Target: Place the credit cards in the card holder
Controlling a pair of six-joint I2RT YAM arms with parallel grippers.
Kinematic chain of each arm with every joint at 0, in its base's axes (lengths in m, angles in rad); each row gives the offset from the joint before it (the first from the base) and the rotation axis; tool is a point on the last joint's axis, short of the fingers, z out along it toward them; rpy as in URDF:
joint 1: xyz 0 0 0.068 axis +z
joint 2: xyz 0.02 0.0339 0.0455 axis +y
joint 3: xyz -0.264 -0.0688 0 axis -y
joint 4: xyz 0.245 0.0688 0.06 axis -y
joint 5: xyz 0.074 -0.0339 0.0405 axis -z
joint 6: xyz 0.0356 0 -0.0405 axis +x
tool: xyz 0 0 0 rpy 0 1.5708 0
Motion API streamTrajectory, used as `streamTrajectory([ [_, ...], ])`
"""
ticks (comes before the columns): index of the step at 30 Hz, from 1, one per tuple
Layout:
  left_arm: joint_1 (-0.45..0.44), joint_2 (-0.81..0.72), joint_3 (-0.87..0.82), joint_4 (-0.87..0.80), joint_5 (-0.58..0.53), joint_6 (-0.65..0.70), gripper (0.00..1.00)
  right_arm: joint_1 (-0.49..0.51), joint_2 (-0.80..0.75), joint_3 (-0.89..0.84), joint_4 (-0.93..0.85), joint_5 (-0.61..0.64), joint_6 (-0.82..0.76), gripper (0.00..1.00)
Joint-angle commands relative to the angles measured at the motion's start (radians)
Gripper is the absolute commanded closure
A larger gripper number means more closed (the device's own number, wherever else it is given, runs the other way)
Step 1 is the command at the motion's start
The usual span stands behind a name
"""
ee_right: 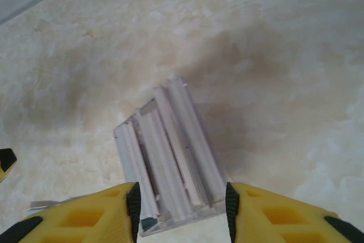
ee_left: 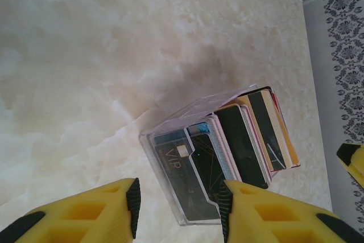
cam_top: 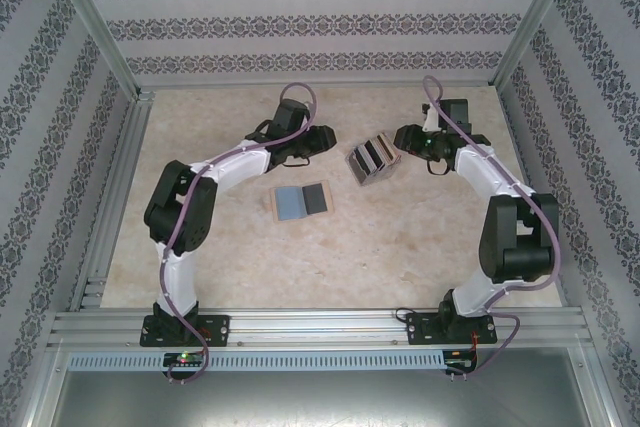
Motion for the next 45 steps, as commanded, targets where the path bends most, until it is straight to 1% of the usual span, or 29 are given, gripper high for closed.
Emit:
streamTrajectory([
  [1, -0.03, 0.031, 0.051, 0.047, -0.012, -0.034, 0.57, -0.02, 0.024, 0.011, 0.033, -0.035, -0.026, 0.53],
  [8, -0.058, 0.111, 0.081, 0.069, -0.001, -0.061, 0.55, -0.026, 0.041, -0.022, 0.093, -0.05, -0.043, 0.52],
  [16, -0.087, 0.177, 0.123, 0.069, 0.003, -0.073, 0.51, -0.026, 0.066, -0.045, 0.119, -0.059, -0.057, 0.51],
  [21, -0.094, 0.188, 0.134, 0.059, 0.0, -0.073, 0.5, -0.026, 0.083, -0.042, 0.126, -0.063, -0.053, 0.5],
  [35, -0.117, 0.222, 0.175, 0.049, 0.019, -0.078, 0.49, -0.014, 0.137, -0.024, 0.138, -0.153, -0.041, 0.49],
  [45, -0.124, 0.249, 0.189, 0.045, 0.03, -0.085, 0.48, 0.008, 0.149, -0.007, 0.125, -0.168, -0.061, 0.48],
])
